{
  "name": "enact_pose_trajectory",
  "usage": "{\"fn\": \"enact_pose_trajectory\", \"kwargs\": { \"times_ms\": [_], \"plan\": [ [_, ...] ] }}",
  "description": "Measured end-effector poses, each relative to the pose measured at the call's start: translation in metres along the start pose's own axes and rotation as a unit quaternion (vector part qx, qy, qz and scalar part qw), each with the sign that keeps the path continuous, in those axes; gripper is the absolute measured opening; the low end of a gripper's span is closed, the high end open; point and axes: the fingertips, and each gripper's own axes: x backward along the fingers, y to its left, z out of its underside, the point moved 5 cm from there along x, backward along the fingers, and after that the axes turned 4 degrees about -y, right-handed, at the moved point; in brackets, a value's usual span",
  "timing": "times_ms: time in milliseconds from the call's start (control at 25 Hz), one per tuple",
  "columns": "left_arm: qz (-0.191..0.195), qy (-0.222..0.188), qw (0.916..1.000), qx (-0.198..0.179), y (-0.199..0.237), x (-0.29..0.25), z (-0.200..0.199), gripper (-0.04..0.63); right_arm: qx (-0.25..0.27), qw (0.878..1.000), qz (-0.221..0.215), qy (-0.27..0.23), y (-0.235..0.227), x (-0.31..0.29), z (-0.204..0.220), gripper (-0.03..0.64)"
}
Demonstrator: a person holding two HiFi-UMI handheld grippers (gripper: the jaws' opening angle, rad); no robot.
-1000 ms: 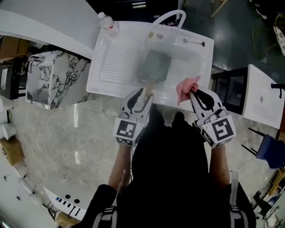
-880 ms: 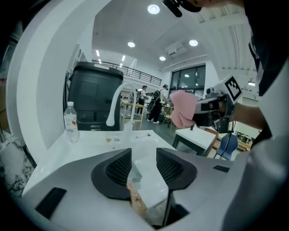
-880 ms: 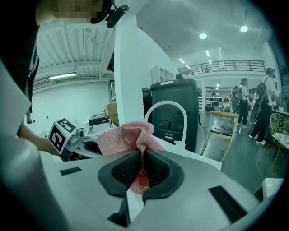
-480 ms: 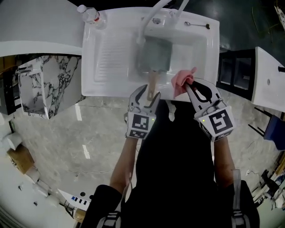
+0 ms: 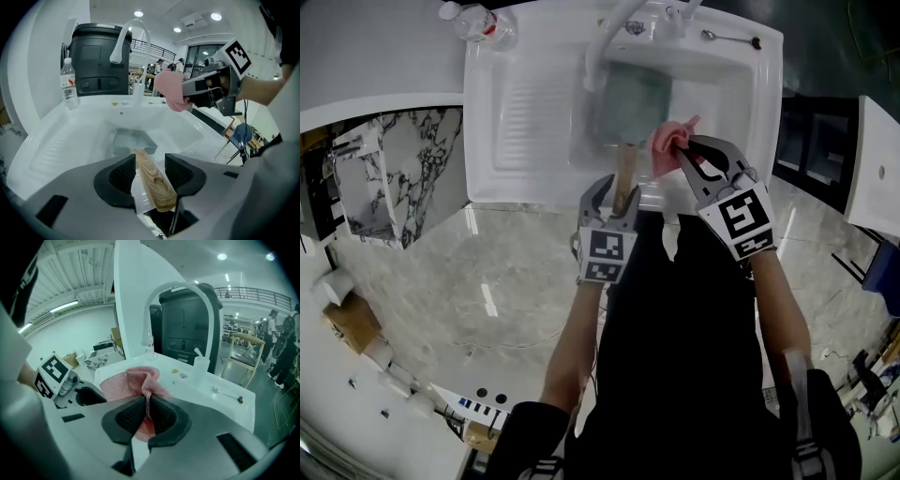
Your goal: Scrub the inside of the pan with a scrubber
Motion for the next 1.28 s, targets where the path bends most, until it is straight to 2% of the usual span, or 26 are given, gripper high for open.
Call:
{"fn": "enact_pose_trajectory", "kwargs": {
  "times_ms": [280, 600, 760, 920, 1080, 1280],
  "plan": [
    [0.002, 0.023, 0.9996, 0.014, -0.001, -0.009, 0.007, 0.167, 0.017, 0.999, -0.029, 0.024, -0.014, -0.059, 0.029, 0.04],
    [-0.006, 0.041, 0.999, 0.015, -0.002, -0.01, 0.006, 0.161, 0.04, 0.996, -0.053, 0.055, -0.019, -0.117, 0.056, 0.04],
    [-0.01, 0.05, 0.9985, 0.018, -0.002, -0.012, 0.004, 0.159, 0.053, 0.992, -0.082, 0.085, -0.02, -0.149, 0.075, 0.04],
    [-0.011, 0.055, 0.9984, 0.008, -0.003, -0.012, 0.004, 0.158, 0.082, 0.983, -0.117, 0.116, -0.014, -0.181, 0.093, 0.04],
    [-0.014, 0.057, 0.9982, -0.011, -0.003, -0.012, 0.004, 0.159, 0.114, 0.967, -0.175, 0.146, -0.006, -0.209, 0.106, 0.041],
    [-0.013, 0.06, 0.998, -0.014, -0.003, -0.012, 0.004, 0.16, 0.116, 0.953, -0.238, 0.15, 0.0, -0.229, 0.104, 0.043]
  ]
}}
